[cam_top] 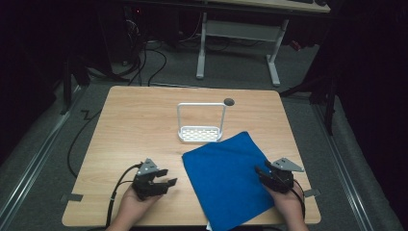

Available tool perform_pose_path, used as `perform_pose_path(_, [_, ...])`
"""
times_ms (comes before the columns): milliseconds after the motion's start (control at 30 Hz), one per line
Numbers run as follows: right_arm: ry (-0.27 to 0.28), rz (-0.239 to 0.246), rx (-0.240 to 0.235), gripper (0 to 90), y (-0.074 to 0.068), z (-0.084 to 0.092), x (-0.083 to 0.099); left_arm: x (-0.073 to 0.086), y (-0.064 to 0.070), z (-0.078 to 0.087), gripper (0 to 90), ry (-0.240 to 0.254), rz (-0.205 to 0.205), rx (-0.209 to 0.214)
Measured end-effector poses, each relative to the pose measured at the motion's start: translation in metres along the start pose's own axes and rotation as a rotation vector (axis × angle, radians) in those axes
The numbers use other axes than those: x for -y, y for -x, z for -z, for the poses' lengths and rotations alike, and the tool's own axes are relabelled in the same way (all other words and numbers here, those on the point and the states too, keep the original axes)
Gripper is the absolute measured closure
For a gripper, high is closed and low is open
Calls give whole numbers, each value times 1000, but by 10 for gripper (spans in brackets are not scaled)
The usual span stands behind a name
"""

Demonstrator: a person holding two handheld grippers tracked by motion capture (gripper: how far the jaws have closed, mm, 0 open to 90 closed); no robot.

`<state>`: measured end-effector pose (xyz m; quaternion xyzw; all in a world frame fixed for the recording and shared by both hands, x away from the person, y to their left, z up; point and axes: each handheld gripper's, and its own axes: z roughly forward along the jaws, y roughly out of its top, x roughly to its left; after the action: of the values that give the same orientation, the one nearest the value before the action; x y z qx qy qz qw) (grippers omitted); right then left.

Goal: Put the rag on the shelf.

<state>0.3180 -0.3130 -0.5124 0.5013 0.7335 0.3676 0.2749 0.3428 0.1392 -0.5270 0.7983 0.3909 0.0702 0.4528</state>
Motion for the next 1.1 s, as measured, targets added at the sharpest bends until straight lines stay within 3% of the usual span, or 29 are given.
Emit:
perform_pose_path(133, [23,21,11,535,-5,0,-3,1,-11,2,433,41,33,-19])
perform_pose_path(533, [30,19,-4,513,-3,-1,-2,-4,-2,1,437,61,-10,-13])
perform_pose_path(833, [39,-19,-20,508,1,0,-4,-8,13,-4,438,71,-52,33])
perform_pose_path(1100, [68,7,0,484,-1,3,-3,-13,35,-16,452,77,-63,100])
